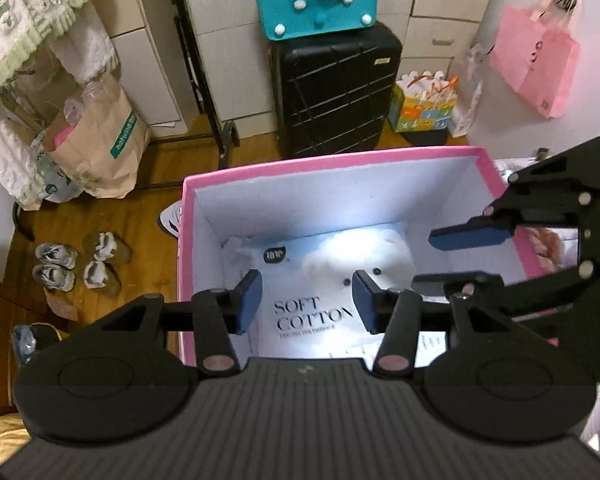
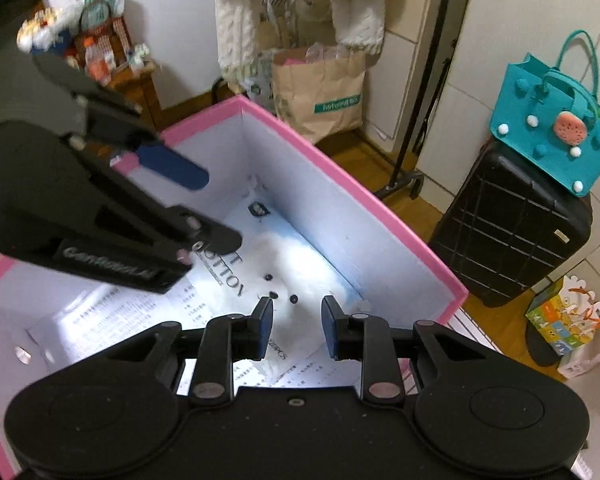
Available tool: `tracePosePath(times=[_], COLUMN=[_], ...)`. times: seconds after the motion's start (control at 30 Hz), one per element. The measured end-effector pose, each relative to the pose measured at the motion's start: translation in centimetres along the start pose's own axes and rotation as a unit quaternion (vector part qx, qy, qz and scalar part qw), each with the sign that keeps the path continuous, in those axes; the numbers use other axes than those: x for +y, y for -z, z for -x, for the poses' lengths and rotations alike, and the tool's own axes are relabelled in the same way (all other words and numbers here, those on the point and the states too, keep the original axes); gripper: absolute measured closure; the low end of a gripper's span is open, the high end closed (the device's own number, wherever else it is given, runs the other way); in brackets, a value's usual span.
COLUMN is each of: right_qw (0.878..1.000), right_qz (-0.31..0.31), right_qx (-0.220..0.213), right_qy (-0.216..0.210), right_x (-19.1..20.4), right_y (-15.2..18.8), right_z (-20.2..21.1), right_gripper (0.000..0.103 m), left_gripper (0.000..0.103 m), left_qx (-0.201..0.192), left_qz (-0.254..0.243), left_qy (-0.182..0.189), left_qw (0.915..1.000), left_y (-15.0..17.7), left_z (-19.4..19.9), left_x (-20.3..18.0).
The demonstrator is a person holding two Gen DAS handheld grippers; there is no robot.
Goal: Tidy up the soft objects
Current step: 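Lower the tissue pack into the pink box and open the left tool, then move the left tool back to the green sponge and close on it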
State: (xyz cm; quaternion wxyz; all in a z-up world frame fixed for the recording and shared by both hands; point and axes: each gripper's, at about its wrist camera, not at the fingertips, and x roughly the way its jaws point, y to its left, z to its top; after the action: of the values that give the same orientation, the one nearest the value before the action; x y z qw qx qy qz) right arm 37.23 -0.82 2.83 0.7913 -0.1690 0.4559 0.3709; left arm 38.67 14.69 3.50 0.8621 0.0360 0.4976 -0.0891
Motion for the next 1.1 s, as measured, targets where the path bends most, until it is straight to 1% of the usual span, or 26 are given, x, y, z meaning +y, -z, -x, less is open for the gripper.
tracePosePath(times=[0.17,0.23,0.33,0.5,0.67,0.93,1.07,1.1], right_qw=[0.999,0.999,0.999,0.997,0.995,0.992,0.988,0.988], right_qz=[-0.013,-0.015,-0.021,-0.028,-0.024,-0.022,-0.016,-0.017], right_qx=[-0.024,-0.03,-0.037,-0.061,-0.093,-0.128,-0.15,-0.154], right_qy=[-0.022,-0.027,-0.031,-0.033,-0.024,0.003,0.023,0.026], right_x=[0.5,0.7,1.2,1.8,2.8,4.6,5.8,5.9], right_y=[1.5,2.1,3.4,5.3,7.4,11.1,13.6,14.2], right_z=[3.8,5.3,7.6,11.1,15.1,20.0,22.3,22.7], right_gripper=[0.071,0.069,0.067,0.067,0.066,0.065,0.057,0.056], left_gripper=[0.054,0.051,0.051,0.049,0.046,0.04,0.036,0.035], left_qx=[-0.019,-0.027,-0.035,-0.035,-0.056,-0.088,-0.109,-0.114], left_qz=[-0.002,-0.006,-0.016,-0.027,-0.044,-0.084,-0.108,-0.112], left_qy=[0.001,0.003,0.0,-0.001,-0.011,-0.017,-0.008,-0.007], left_qw=[0.9998,0.9996,0.9992,0.999,0.9974,0.9925,0.9881,0.9872], left_y=[1.3,1.7,2.6,3.9,5.7,8.6,10.6,11.1], left_z=[2.6,3.9,5.9,9.0,12.5,17.3,19.0,19.3], left_x=[-0.4,-1.0,-2.1,-4.3,-6.7,-11.0,-13.0,-13.5])
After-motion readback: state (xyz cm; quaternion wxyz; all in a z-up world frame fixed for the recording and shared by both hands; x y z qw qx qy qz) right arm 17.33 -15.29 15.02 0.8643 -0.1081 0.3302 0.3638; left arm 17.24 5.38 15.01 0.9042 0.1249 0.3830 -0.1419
